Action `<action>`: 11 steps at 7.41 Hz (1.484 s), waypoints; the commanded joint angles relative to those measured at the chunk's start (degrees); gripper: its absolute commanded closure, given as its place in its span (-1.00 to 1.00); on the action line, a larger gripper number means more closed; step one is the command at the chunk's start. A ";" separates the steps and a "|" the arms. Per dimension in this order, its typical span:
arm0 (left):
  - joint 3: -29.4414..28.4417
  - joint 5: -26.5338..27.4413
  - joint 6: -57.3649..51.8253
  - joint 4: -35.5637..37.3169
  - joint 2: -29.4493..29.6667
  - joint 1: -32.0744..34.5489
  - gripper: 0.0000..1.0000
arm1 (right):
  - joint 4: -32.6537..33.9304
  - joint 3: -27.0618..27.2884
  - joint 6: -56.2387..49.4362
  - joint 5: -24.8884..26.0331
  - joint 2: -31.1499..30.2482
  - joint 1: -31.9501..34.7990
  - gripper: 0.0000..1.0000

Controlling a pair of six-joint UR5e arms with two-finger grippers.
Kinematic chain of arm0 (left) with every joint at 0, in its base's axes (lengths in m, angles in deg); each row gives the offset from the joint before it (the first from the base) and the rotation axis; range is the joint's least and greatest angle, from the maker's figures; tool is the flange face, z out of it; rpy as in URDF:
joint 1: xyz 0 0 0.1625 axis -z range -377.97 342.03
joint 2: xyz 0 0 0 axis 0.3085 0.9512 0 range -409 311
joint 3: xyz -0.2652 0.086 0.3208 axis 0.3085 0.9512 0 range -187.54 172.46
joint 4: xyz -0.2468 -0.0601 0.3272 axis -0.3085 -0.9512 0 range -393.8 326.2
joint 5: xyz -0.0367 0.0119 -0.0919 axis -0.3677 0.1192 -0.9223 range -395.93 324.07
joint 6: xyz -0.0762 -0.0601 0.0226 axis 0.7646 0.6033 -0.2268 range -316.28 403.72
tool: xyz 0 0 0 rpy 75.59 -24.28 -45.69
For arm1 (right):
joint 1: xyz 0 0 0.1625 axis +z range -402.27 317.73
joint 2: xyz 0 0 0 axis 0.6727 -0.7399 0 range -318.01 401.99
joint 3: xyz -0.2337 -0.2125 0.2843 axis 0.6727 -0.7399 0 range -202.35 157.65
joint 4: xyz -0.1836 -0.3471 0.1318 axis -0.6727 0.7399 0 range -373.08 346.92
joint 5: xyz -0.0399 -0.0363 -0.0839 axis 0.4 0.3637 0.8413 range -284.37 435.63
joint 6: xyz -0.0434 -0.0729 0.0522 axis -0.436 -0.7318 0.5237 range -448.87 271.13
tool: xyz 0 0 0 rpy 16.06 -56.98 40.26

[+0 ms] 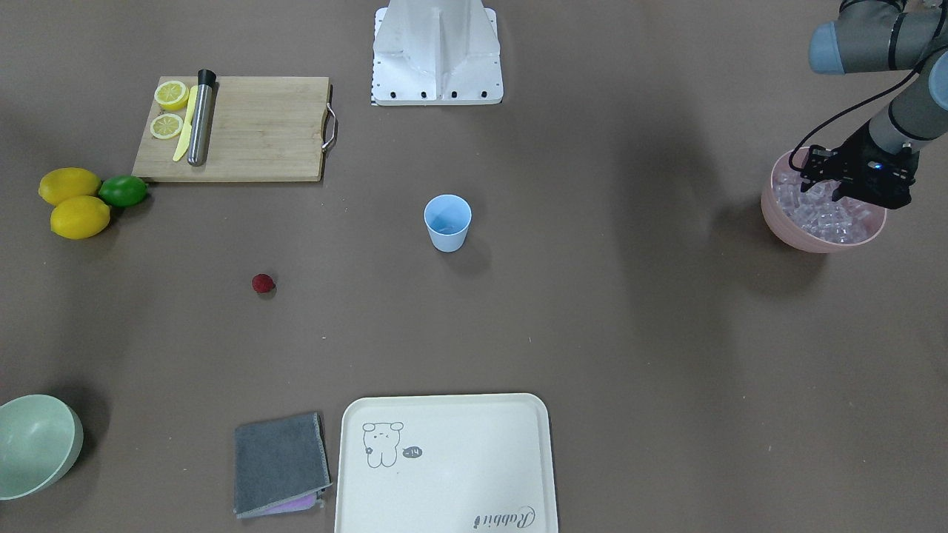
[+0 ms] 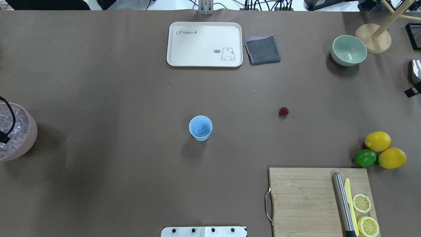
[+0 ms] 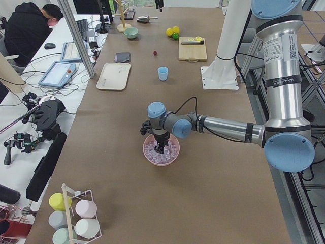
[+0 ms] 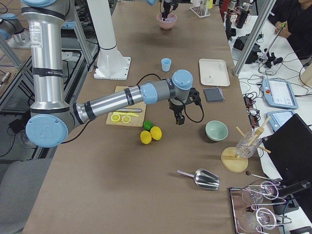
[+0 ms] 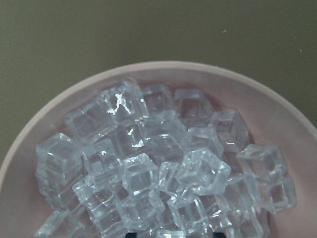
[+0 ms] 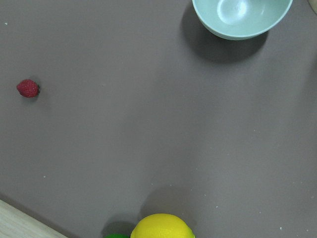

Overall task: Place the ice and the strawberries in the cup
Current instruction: 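Lower the left gripper into the ice cubes, then close the left gripper on another ice cube and lift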

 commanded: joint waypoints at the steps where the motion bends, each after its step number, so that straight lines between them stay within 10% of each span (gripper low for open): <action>1: -0.08 0.00 0.06 0.01 -0.06 -0.02 -0.11 | 0.00 0.09 0.01 -0.09 -0.28 0.00 -1.00; 6: -0.17 0.00 0.94 0.01 -0.06 -0.72 -0.04 | 0.00 0.97 0.01 -0.53 -1.16 0.09 -1.00; 8: -0.78 0.09 0.76 0.01 -0.06 -0.72 0.60 | 0.00 0.97 0.01 -0.53 -1.25 0.00 -1.00; 11: 1.14 0.00 0.67 0.27 -1.29 -0.02 1.00 | 0.00 1.06 0.01 -0.70 -1.25 0.00 -1.00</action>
